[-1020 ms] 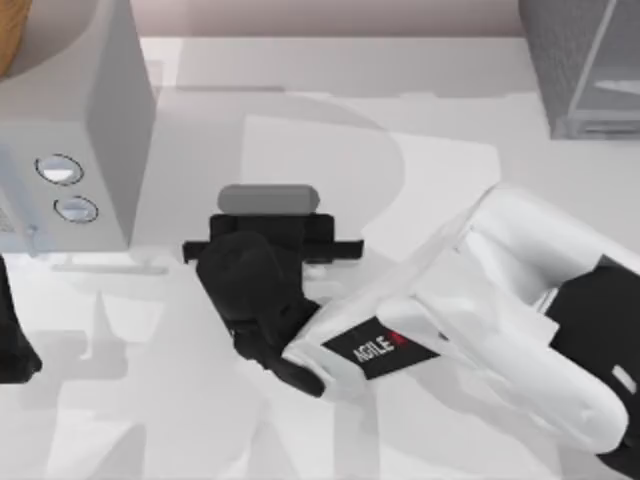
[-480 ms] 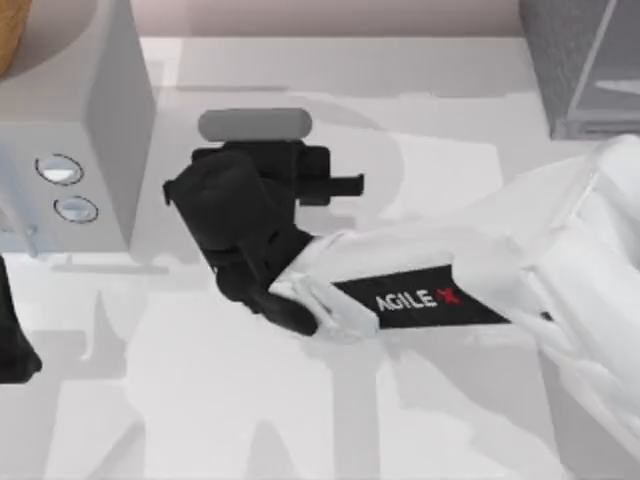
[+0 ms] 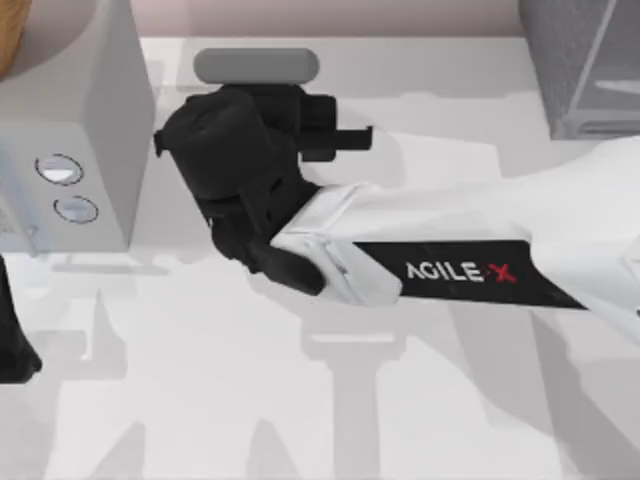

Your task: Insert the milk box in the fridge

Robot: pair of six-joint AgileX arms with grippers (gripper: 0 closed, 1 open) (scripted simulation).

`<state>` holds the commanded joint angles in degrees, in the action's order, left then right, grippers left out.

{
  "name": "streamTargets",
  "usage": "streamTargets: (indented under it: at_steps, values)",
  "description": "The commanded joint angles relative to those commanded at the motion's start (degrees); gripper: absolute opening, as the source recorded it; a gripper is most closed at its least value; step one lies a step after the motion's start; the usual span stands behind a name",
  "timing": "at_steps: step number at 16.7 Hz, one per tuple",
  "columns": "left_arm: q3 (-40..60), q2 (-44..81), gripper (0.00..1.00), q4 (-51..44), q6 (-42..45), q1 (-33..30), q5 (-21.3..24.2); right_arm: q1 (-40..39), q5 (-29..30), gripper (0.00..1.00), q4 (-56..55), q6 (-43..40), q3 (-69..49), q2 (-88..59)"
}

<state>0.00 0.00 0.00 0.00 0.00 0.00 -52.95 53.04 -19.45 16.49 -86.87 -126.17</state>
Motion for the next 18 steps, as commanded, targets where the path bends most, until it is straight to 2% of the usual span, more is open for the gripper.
streamTargets:
  at_steps: [4, 8, 13, 18]
  values:
    - [0.00, 0.00, 1.00, 0.00, 0.00, 0.00, 0.00, 0.56, -1.77, 0.00, 0.46, -0.43, 1.93, 2.79]
    - [0.00, 0.00, 1.00, 0.00, 0.00, 0.00, 0.00, 4.40, -7.52, 0.00, 1.76, -3.30, 9.39, 14.52]
    - [0.00, 0.00, 1.00, 0.00, 0.00, 0.00, 0.00, 13.01, -17.52, 0.00, 2.82, -9.64, 22.57, 40.05]
    - [0.00, 0.00, 1.00, 0.00, 0.00, 0.00, 0.00, 25.38, -30.11, 0.00, 5.31, -14.57, 41.18, 71.50]
